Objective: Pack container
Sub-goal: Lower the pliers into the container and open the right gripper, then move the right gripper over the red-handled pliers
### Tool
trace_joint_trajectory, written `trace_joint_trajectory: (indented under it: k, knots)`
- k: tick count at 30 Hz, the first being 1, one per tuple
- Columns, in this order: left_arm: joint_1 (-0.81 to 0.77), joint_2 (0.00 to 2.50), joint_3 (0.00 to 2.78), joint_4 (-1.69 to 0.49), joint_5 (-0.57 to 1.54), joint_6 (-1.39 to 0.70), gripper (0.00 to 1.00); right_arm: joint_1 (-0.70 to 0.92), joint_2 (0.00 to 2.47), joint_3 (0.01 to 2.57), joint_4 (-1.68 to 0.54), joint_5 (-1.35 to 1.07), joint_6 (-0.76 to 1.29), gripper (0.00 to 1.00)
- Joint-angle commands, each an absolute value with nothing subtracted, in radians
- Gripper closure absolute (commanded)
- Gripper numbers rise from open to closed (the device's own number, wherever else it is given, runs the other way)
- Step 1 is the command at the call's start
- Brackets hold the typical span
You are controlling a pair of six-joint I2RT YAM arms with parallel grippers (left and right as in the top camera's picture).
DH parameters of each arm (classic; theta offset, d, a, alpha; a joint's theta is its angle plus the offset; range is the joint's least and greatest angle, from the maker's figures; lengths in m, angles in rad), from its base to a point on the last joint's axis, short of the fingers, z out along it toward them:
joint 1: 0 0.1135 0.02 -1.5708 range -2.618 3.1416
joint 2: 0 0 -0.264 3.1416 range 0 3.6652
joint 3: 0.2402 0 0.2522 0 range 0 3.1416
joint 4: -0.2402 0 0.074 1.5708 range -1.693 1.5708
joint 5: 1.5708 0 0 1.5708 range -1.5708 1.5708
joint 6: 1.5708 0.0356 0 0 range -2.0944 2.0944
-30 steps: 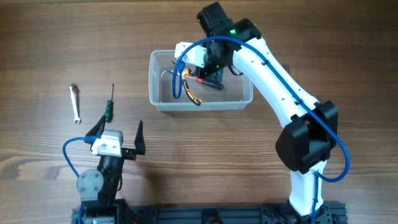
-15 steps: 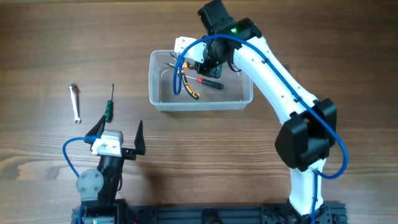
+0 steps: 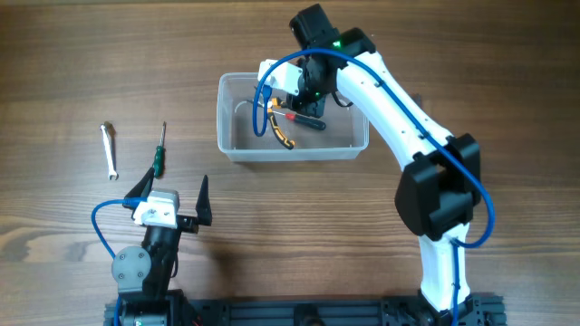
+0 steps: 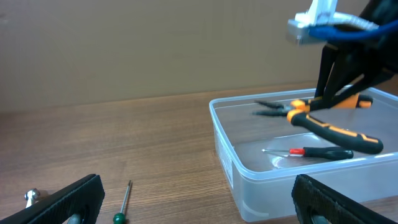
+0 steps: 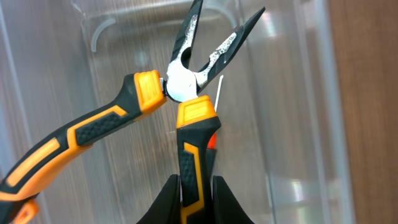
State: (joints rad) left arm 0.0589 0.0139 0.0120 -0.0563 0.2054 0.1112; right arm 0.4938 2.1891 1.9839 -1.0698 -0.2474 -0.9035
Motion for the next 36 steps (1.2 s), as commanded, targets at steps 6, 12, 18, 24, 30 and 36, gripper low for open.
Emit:
trace_joint_trajectory:
  k: [6,12,18,24,30,36]
  knots:
    - [0.052,0.007,0.006,-0.057,0.200,0.123,0.00,0.496,2.236,1.937,-1.042,-0.289,-0.908,0.96]
    - [0.052,0.007,0.006,-0.057,0.200,0.123,0.00,0.496,2.237,1.858,-1.006,-0.289,-0.888,0.96]
    - [0.052,0.007,0.006,-0.057,0.200,0.123,0.00,0.496,2.237,1.857,-0.993,-0.265,-0.884,0.56]
    - [0.052,0.007,0.006,-0.057,0.200,0.123,0.00,0.495,2.237,1.865,-0.978,-0.233,-0.853,0.29]
    - [0.052,0.007,0.006,-0.057,0.200,0.123,0.00,0.482,2.236,1.960,-0.988,-0.229,-0.779,0.22]
    - [0.052,0.007,0.006,-0.057,0.200,0.123,0.00,0.449,2.220,2.106,-1.012,-0.078,-0.688,0.08]
